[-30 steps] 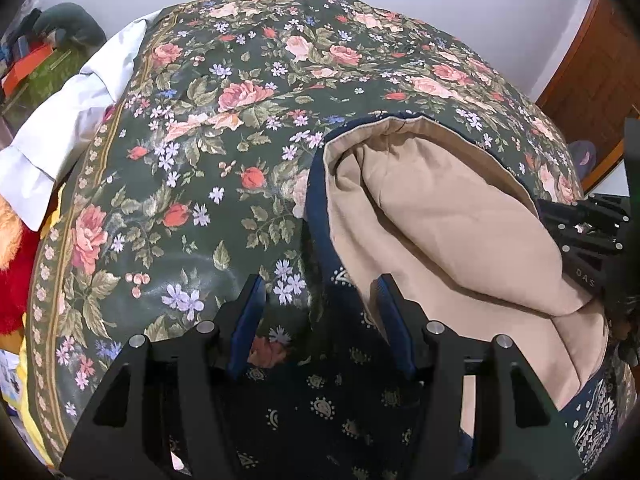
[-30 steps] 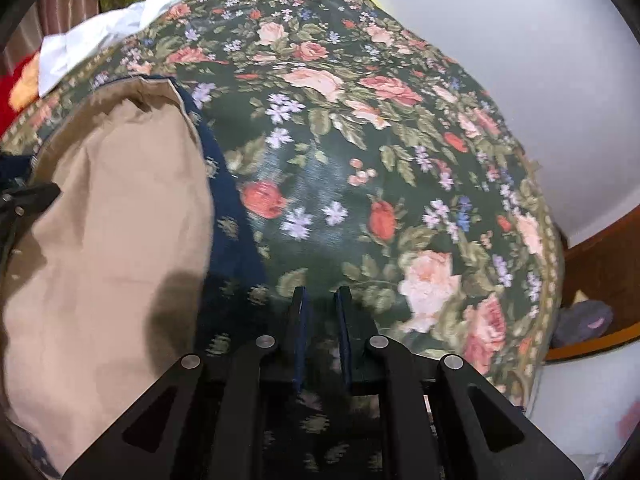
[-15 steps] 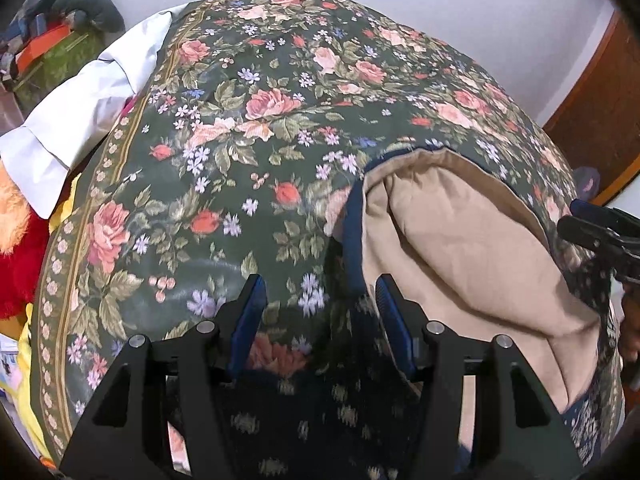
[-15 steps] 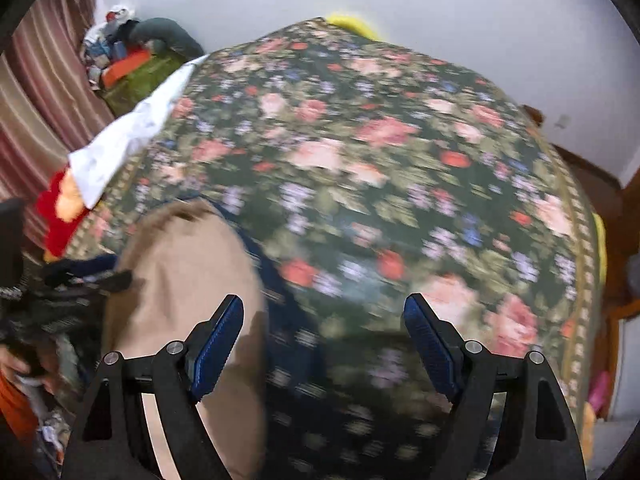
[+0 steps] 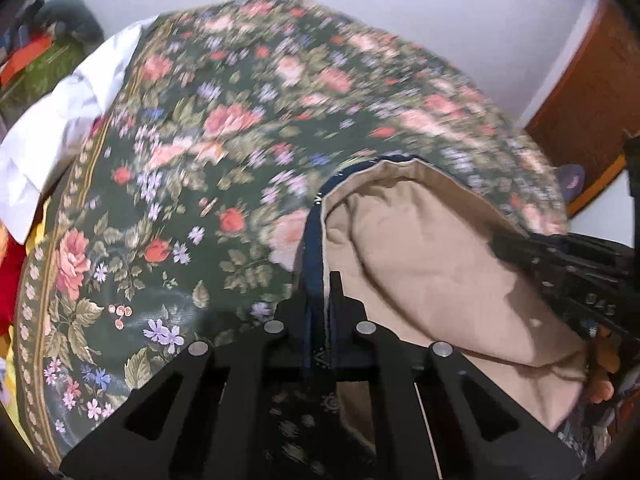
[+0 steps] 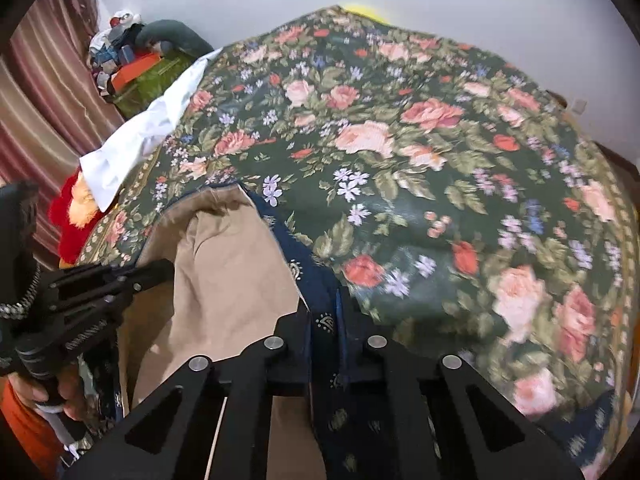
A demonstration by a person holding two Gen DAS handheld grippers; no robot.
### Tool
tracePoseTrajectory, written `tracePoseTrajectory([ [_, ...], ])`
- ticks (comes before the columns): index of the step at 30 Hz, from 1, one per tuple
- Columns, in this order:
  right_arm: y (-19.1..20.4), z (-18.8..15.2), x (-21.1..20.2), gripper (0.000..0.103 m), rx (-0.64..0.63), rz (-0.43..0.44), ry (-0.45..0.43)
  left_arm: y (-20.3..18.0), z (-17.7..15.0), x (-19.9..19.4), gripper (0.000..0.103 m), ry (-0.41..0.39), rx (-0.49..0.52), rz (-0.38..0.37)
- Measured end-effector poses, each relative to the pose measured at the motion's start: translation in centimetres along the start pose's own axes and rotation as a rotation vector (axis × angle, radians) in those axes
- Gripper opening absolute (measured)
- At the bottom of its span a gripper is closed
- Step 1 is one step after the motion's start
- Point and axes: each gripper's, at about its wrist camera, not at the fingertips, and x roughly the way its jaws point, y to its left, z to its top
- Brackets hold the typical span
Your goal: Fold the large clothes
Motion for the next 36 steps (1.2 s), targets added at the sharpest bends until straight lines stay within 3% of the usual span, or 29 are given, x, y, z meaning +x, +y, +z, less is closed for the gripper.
tracePoseTrajectory([
  [4, -0.5, -1.6, -4.3, 0.006, -0.005, 0.010, -0.041, -2.6, -0.8, -5.1, 0.005, -0.073, 0.083, -0.043],
  [9, -0.4, -5.3, -10.5, 0.006, -0.027, 0.040, -0.063, -4.9, -3.1, -10.2, 0.005, -0.103, 0.119, -0.130],
  [18, 1.1, -14.6, -20.6, 0.006, -0.033, 0.133, -0.079, -7.8, -12.1, -16.7, 0.005, -0.104, 0.185, -0.174],
  [24, 1.8, -21.0, -20.9, 0.007, -0.021, 0.148, 0.014, -7.8, -18.5, -17.7, 0.005, -0.056, 0.188, -0.192],
  [28, 1.5, -24.7, -20.2, 0.007, -0.024, 0.072, 0.062, -7.4, -22.0, -16.7, 0.006, 0.026, 0.189, -0.160],
  [33, 0.6, -27.3, -20.3, 0.007, -0.045, 0.015, 0.100, -5.6, -25.9, -15.0, 0.026, 0.145, 0.123, -0.148],
  [36, 0.4, -28.5, -20.9, 0.007, -0.070, -0.022, 0.130, -4.5, -27.6, -14.8, 0.026, 0.176, 0.100, -0.110],
])
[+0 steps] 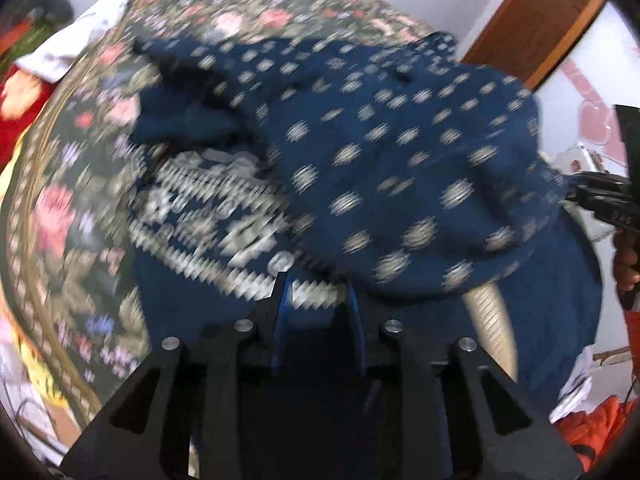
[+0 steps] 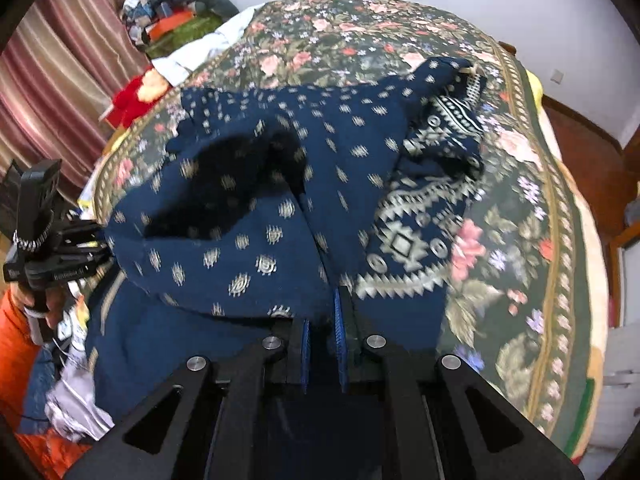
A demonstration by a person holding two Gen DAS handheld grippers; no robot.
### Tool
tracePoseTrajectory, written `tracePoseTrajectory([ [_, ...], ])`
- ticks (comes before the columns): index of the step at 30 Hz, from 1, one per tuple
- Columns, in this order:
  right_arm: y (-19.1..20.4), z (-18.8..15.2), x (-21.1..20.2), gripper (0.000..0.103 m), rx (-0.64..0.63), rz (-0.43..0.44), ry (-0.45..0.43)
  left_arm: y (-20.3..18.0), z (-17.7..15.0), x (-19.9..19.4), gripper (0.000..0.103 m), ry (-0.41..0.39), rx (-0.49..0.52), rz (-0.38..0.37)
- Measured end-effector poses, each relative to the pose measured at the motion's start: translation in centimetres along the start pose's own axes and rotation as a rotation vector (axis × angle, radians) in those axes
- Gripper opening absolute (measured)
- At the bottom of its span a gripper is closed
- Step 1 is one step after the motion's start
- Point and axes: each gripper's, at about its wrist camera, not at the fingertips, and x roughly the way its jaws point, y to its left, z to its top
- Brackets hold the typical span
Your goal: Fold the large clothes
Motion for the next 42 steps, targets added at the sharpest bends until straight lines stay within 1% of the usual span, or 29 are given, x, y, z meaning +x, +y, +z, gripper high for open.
tracePoseTrajectory([
  [2, -0.1, -0.6, -0.2, 0.007, -0.016, -0.010, 0.030, 1.1, -0.6, -0.5, 0.026, 0.002, -0.029, 0.034],
  [3, -0.1, -0.8, -0.5, 0.007, -0.024, -0.015, 0.029, 1.6, -0.6, -0.9, 0.026, -0.005, -0.042, 0.050],
  [6, -0.7, -0.8, -2.3, 0.007, -0.032, -0.050, -0.009, 2.4, 0.3, -3.1, 0.026, -0.066, -0.062, 0.101],
  [9, -1.2, 0.7, -3.7, 0.007, 0.019, -0.018, -0.056, 2.0, 2.3, -4.7, 0.028, -0.126, -0.055, 0.102],
  [10, -1.3, 1.6, -4.0, 0.007, 0.031, -0.008, -0.074, 1.6, 3.1, -5.0, 0.033, -0.145, -0.052, 0.091],
  [11, -1.2, 2.2, -3.9, 0.007, 0.029, -0.017, -0.080, 1.0, 3.8, -5.2, 0.037, -0.161, -0.047, 0.078],
  [13, -0.6, 3.4, -2.9, 0.007, 0.004, -0.062, -0.079, -0.1, 5.1, -4.9, 0.052, -0.185, -0.037, 0.055],
  [14, -0.3, 3.8, -2.1, 0.007, -0.007, -0.076, -0.064, -0.7, 5.6, -4.6, 0.055, -0.187, -0.031, 0.050],
  [16, 0.2, 4.2, 0.6, 0.007, -0.021, -0.067, 0.010, -1.7, 6.2, -2.4, 0.056, -0.158, -0.013, 0.044],
  [17, 0.3, 4.1, 2.2, 0.007, -0.029, -0.066, 0.059, -2.0, 6.1, -1.4, 0.056, -0.129, -0.006, 0.043],
  [18, 0.5, 3.7, 4.0, 0.007, -0.056, -0.093, 0.101, -2.1, 6.0, 0.0, 0.056, -0.094, -0.003, 0.044],
  [19, 0.7, 3.5, 4.7, 0.007, -0.088, -0.112, 0.104, -2.2, 5.7, 1.5, 0.056, -0.057, 0.000, 0.051],
  [20, 1.3, 3.1, 4.8, 0.007, -0.146, -0.141, 0.069, -2.1, 5.3, 2.7, 0.056, -0.028, 0.001, 0.061],
  [21, 1.7, 2.8, 4.7, 0.007, -0.190, -0.170, 0.046, -1.9, 4.9, 3.3, 0.058, -0.019, -0.001, 0.066],
  [22, 2.0, 2.5, 4.5, 0.007, -0.225, -0.191, 0.034, -1.5, 4.5, 3.6, 0.063, -0.031, -0.013, 0.062],
  [24, 2.2, 2.1, 4.4, 0.008, -0.252, -0.213, 0.018, -0.3, 3.9, 3.4, 0.070, -0.042, -0.054, 0.062],
  [25, 2.2, 1.9, 4.3, 0.009, -0.256, -0.218, 0.011, 0.1, 3.8, 3.4, 0.070, -0.034, -0.064, 0.056],
  [26, 2.1, 1.8, 4.2, 0.012, -0.262, -0.228, 0.005, 0.7, 3.6, 3.2, 0.070, -0.028, -0.075, 0.051],
  [27, 2.0, 1.7, 4.2, 0.023, -0.266, -0.249, 0.001, 1.1, 3.2, 3.1, 0.070, -0.022, -0.080, 0.056],
  [28, 1.8, 1.6, 4.0, 0.042, -0.268, -0.290, -0.010, 1.5, 2.8, 2.9, 0.070, -0.022, -0.075, 0.064],
  [29, 1.6, 1.6, 3.7, 0.051, -0.261, -0.321, -0.022, 1.7, 2.3, 2.5, 0.070, -0.026, -0.066, 0.071],
  [30, 1.1, 1.5, 3.4, 0.063, -0.246, -0.329, -0.033, 1.8, 1.9, 2.2, 0.070, -0.031, -0.058, 0.080],
  [31, 0.6, 1.3, 3.0, 0.064, -0.213, -0.308, -0.037, 2.0, 1.5, 1.7, 0.070, -0.038, -0.049, 0.094],
  [32, -0.2, 1.3, 2.7, 0.064, -0.173, -0.271, -0.030, 2.1, 1.1, 1.4, 0.069, -0.025, -0.040, 0.115],
  [33, -1.0, 1.3, 2.3, 0.065, -0.128, -0.240, -0.020, 2.1, 0.6, 1.2, 0.069, -0.004, -0.005, 0.184],
  [35, -2.1, 1.2, 1.4, 0.065, -0.048, -0.192, -0.008, 2.8, -0.6, 1.0, 0.069, 0.003, 0.035, 0.257],
  [36, -2.6, 1.1, 0.5, 0.065, -0.010, -0.167, -0.007, 3.3, -1.2, 0.4, 0.069, -0.001, 0.035, 0.277],
  [39, -2.9, -0.1, -1.9, 0.065, 0.036, -0.110, -0.026, 4.8, -2.2, -1.0, 0.069, -0.018, -0.019, 0.267],
  [42, -2.9, -1.7, -3.3, 0.065, 0.084, -0.052, -0.016, 6.5, -3.3, -2.3, 0.069, -0.035, -0.096, 0.240],
])
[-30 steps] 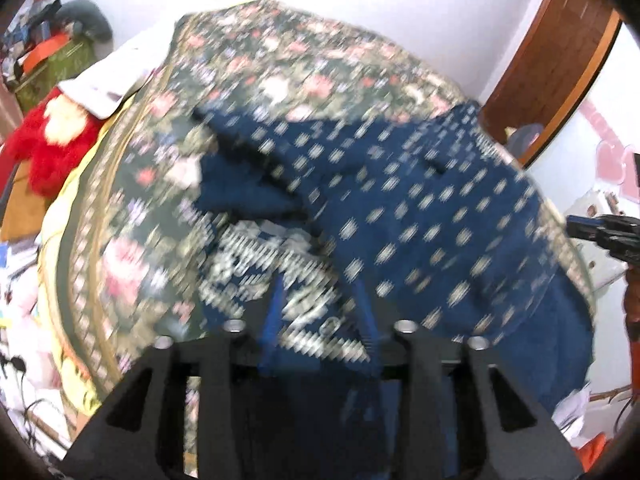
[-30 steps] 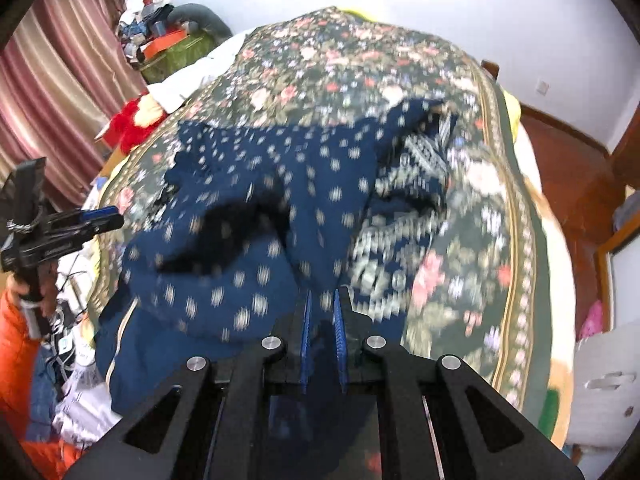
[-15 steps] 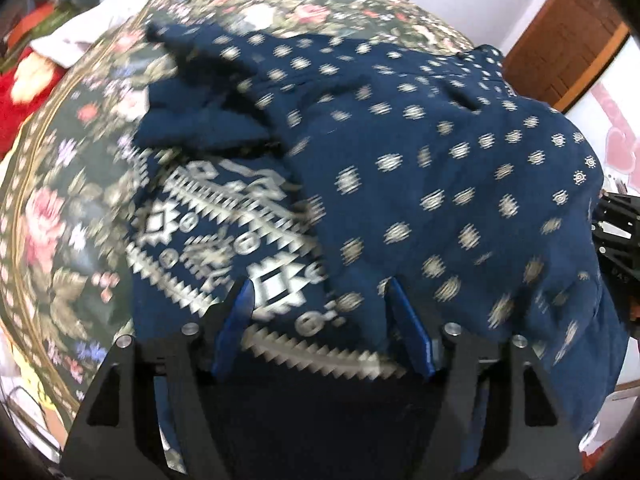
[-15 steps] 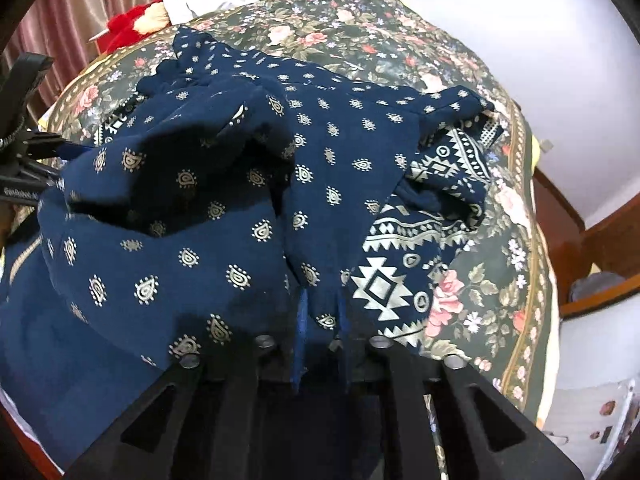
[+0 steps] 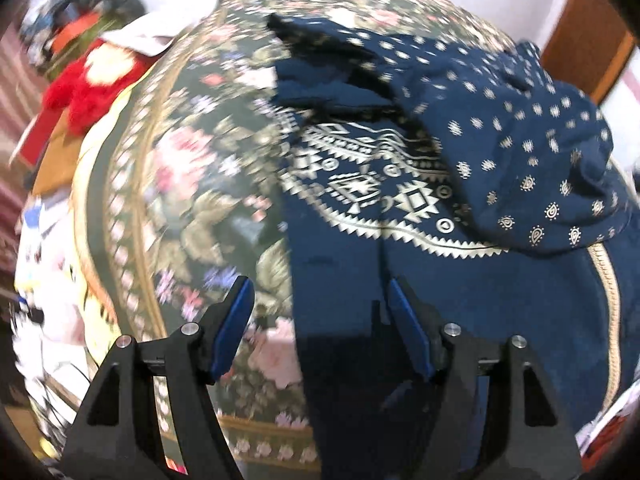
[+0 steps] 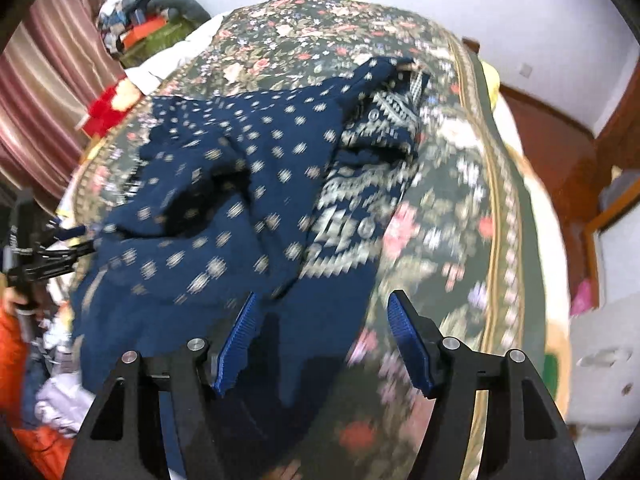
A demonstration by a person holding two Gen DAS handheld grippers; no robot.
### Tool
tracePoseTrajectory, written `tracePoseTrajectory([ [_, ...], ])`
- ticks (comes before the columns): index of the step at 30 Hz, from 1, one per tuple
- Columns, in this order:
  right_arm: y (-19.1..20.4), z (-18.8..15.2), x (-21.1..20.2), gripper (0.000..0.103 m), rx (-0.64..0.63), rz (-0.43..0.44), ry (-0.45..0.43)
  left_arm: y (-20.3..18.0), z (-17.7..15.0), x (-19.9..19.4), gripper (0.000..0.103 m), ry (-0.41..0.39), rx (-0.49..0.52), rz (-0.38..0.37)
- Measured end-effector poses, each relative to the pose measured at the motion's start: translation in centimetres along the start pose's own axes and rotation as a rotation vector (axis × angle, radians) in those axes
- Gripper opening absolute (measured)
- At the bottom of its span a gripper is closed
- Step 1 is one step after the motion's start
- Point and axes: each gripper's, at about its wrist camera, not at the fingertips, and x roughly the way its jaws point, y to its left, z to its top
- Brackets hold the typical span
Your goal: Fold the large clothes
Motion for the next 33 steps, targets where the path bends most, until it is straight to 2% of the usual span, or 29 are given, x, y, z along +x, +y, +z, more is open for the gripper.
tracePoseTrajectory([
  [3, 0.2, -1.9, -0.8, 0.065, 0.056, 0.076, 0.015, 1.4, -1.0, -0.2, 0.069, 0.017, -0.083, -0.054],
  [7, 1.0, -4.0, -1.6, 0.065, 0.084, 0.111, 0.000, 1.4, -2.3, 0.4, 0.069, 0.069, -0.163, -0.138],
  [13, 2.1, -6.7, -2.1, 0.065, 0.094, 0.123, 0.005, 0.1, -4.5, 1.0, 0.069, 0.132, -0.181, -0.200],
  [16, 2.4, -7.4, -2.4, 0.065, 0.085, 0.115, -0.003, 0.1, -5.5, 1.3, 0.070, 0.122, -0.229, -0.213],
  [20, 3.2, -8.3, -2.7, 0.065, 0.098, 0.163, -0.010, 1.2, -6.7, 1.0, 0.070, 0.125, -0.308, -0.270],
  [24, 4.7, -9.4, -2.4, 0.064, 0.074, 0.187, -0.015, 1.4, -8.2, -0.4, 0.068, 0.108, -0.299, -0.305],
  [26, 5.6, -9.7, -2.1, 0.063, 0.046, 0.144, -0.038, 1.4, -8.5, -1.0, 0.066, 0.099, -0.296, -0.331],
  [29, 6.4, -9.5, -2.1, 0.044, 0.016, 0.107, -0.075, 1.4, -8.5, -1.4, 0.056, 0.099, -0.292, -0.347],
  [31, 6.0, -9.1, -2.3, 0.025, 0.035, 0.138, -0.090, 0.8, -8.4, -2.0, 0.041, 0.092, -0.270, -0.358],
  [32, 5.8, -8.9, -2.3, 0.022, 0.048, 0.153, -0.093, 0.3, -8.0, -2.2, 0.037, 0.085, -0.252, -0.357],
  [33, 5.7, -8.6, -2.3, 0.017, 0.055, 0.165, -0.097, -0.1, -7.8, -2.5, 0.026, 0.076, -0.234, -0.358],
])
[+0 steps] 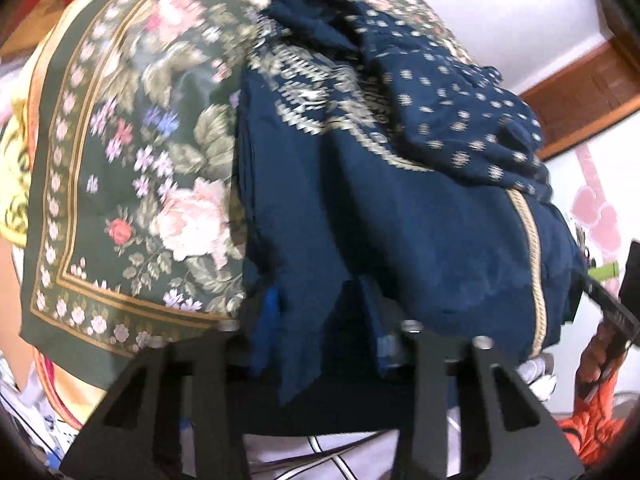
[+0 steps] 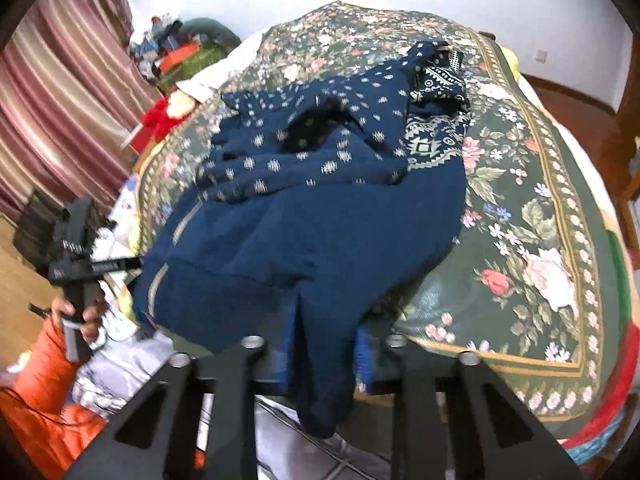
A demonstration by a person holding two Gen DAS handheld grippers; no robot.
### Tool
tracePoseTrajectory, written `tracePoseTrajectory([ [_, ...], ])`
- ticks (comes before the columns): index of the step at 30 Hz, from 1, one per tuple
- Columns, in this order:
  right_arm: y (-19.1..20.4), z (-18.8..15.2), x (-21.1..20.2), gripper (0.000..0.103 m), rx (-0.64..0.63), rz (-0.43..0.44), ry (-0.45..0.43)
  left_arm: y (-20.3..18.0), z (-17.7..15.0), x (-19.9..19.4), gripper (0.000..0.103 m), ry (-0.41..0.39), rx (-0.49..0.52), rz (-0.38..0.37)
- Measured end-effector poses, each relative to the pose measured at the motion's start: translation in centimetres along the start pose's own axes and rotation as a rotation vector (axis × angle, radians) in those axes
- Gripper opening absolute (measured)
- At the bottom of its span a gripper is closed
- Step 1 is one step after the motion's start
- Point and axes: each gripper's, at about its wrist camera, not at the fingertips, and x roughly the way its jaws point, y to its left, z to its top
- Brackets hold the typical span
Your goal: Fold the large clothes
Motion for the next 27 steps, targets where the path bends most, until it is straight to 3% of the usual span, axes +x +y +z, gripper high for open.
tracePoseTrajectory([
  [1, 0.0, 0.4, 0.0, 0.014, 0.000, 0.011, -0.010, -0.5, 0.1, -0.2, 0.014, -0.008, 0.019, -0.002],
  [2, 0.1, 0.6, 0.0, 0.013, -0.008, 0.016, -0.016, -1.0, 0.2, -0.6, 0.009, -0.021, 0.036, -0.009],
  [8, 1.0, 3.7, -1.5, 0.011, -0.036, 0.045, -0.106, -4.9, 2.4, -4.8, 0.005, -0.139, 0.139, 0.006],
  [15, -0.3, 10.2, -2.3, 0.011, -0.029, 0.043, -0.204, -9.0, 10.8, -8.8, 0.004, -0.353, 0.203, 0.042],
  [19, -2.5, 15.1, -1.4, 0.011, 0.009, 0.045, -0.238, -8.7, 16.4, -8.4, 0.000, -0.436, 0.166, 0.134],
  [23, -5.3, 20.1, 1.5, 0.011, 0.087, 0.056, -0.227, -6.1, 23.0, -7.3, 0.000, -0.503, 0.060, 0.249],
  [25, -6.8, 22.6, 3.9, 0.011, 0.125, 0.045, -0.209, -5.0, 25.5, -5.8, 0.000, -0.500, 0.039, 0.289],
  [27, -8.5, 24.4, 6.7, 0.011, 0.177, 0.040, -0.170, -3.6, 27.5, -4.0, 0.000, -0.450, 0.013, 0.271],
])
